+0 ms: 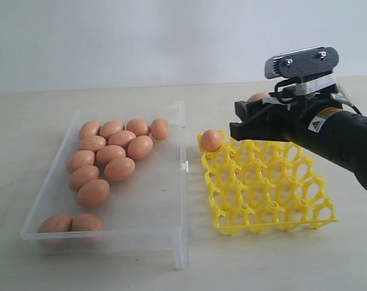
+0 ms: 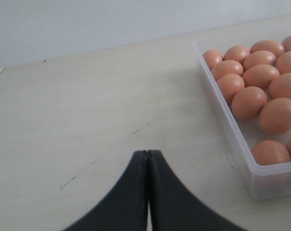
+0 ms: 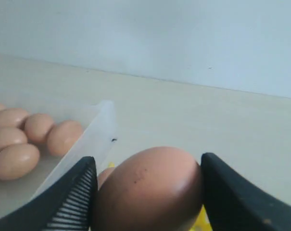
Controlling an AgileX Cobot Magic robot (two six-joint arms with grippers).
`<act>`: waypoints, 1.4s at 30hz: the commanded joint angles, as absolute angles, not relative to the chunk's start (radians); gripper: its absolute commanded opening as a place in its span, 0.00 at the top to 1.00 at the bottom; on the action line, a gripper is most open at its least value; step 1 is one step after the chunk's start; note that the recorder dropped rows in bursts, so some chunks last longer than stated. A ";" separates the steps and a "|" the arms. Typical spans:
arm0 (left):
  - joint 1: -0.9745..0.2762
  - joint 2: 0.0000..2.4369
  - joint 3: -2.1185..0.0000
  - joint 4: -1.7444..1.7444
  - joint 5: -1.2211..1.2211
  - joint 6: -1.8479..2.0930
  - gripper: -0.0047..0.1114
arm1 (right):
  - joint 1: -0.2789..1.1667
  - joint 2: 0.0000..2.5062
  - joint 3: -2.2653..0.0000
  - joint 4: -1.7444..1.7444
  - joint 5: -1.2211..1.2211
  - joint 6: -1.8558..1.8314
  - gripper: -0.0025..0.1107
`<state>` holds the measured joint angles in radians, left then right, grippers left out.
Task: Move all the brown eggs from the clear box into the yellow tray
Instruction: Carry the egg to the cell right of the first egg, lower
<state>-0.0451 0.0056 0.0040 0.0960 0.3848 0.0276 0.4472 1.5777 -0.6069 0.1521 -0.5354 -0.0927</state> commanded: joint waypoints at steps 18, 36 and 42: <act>-0.050 0.000 0.000 0.095 0.379 0.022 0.96 | 0.360 1.914 -0.759 -0.159 -0.798 0.075 0.98; -0.050 0.000 0.000 0.095 0.379 0.022 0.96 | 0.300 1.995 -0.787 -0.195 -0.835 0.128 0.98; -0.050 0.000 0.000 0.095 0.379 0.022 0.96 | 0.300 2.003 -0.787 -0.201 -0.836 0.128 0.98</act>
<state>-0.0451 0.0056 0.0040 0.0960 0.3848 0.0276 0.3028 2.0017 -0.7807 -0.1891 -0.8120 0.1241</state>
